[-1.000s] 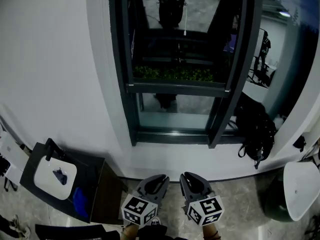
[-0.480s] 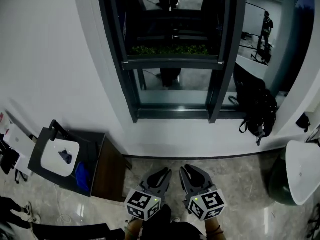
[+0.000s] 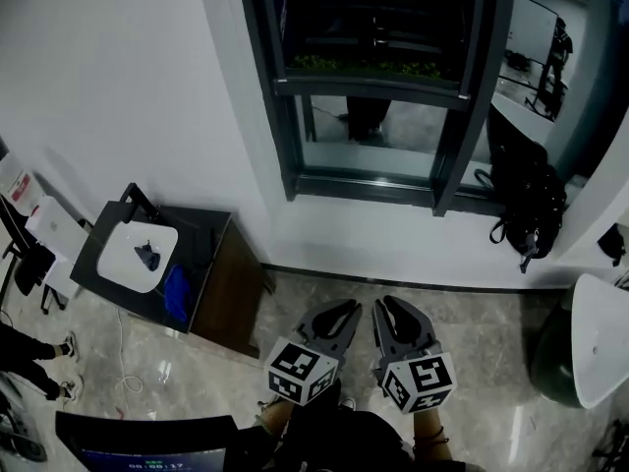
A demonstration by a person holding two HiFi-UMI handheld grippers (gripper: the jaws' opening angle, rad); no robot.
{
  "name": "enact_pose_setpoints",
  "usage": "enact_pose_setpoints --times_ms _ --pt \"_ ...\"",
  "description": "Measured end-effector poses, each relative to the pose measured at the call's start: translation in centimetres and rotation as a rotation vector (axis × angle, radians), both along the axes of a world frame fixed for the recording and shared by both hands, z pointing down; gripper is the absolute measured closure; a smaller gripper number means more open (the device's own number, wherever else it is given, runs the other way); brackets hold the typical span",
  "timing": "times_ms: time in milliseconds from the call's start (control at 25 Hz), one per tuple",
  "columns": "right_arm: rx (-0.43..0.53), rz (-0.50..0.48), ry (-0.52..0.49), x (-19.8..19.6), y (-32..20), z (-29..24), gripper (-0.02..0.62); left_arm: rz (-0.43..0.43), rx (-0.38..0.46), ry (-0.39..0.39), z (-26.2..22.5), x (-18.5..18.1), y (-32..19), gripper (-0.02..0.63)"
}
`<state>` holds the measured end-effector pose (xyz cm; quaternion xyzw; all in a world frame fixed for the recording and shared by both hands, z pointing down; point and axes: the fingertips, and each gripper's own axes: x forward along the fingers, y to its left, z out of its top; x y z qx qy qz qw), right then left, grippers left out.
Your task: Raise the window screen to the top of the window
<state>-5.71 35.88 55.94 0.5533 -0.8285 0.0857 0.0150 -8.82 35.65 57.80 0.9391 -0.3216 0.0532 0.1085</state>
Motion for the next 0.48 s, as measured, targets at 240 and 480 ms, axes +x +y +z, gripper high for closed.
enact_pose_setpoints --times_ms 240,480 --pt "-0.001 -0.025 0.019 -0.4 1.1 0.2 0.543 -0.029 0.008 -0.004 0.1 -0.4 0.9 0.572" --pt "0.002 -0.048 0.031 -1.4 1.2 0.1 0.543 -0.063 0.008 0.007 0.2 -1.7 1.1 0.572"
